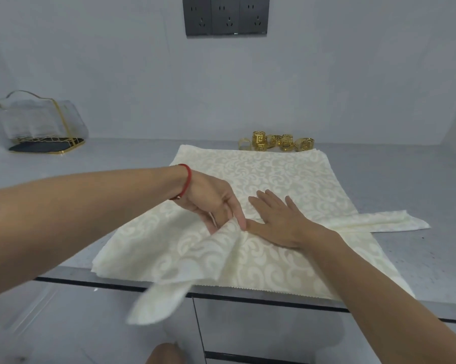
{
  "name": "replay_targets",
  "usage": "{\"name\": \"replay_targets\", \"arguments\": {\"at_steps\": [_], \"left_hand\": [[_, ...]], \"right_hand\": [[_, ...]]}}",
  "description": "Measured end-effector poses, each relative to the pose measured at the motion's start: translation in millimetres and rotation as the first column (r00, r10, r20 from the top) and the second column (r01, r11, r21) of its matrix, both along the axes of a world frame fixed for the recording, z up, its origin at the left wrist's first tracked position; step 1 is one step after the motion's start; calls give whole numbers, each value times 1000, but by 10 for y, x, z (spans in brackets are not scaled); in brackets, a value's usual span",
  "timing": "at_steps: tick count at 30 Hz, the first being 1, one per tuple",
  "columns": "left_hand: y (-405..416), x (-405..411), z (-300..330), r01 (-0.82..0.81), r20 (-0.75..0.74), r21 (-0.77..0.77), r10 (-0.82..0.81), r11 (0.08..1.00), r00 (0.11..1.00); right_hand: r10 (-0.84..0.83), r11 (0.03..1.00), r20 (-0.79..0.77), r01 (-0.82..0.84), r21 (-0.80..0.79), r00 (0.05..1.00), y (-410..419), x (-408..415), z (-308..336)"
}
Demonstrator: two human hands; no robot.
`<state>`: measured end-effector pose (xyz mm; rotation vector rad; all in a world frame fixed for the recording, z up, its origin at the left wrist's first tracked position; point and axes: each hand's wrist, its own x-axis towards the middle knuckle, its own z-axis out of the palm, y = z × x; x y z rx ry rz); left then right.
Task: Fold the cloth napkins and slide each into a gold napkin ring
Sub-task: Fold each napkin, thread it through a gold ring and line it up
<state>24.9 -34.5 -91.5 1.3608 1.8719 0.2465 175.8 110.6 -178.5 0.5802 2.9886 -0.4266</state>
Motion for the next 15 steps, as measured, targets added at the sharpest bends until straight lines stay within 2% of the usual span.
{"name": "replay_targets", "arguments": {"at_steps": [3,4,5,7,8,9,11,15], "left_hand": [[-32,-21,-5,-14,185,18,10,1000,983],[-40,-11,-2,-9,172,42,1,999,985],[-34,10,0,4,145,58,-12,998,989],[14,35,-44,25,32,83,-28,996,999],[28,69,-43,33,-16,84,-31,996,999],[50,73,-58,43,-51,79,-39,996,998],[79,80,-72,60,-112,70,-52,996,992],[137,99,-81,65,-166,34,-59,997,984]], "right_hand": [[-5,998,20,4,62,1000,41,-68,-45],[17,996,28,-19,89,999,79,-93,-39],[48,999,30,-48,13,998,139,-93,-20],[105,932,-115,-138,-335,988,278,15,94],[68,901,-186,-140,-410,980,368,108,185],[42,899,-215,-130,-418,976,449,233,313],[27,905,-185,-103,-414,982,618,476,515],[89,905,57,-57,-422,994,750,811,764]]}}
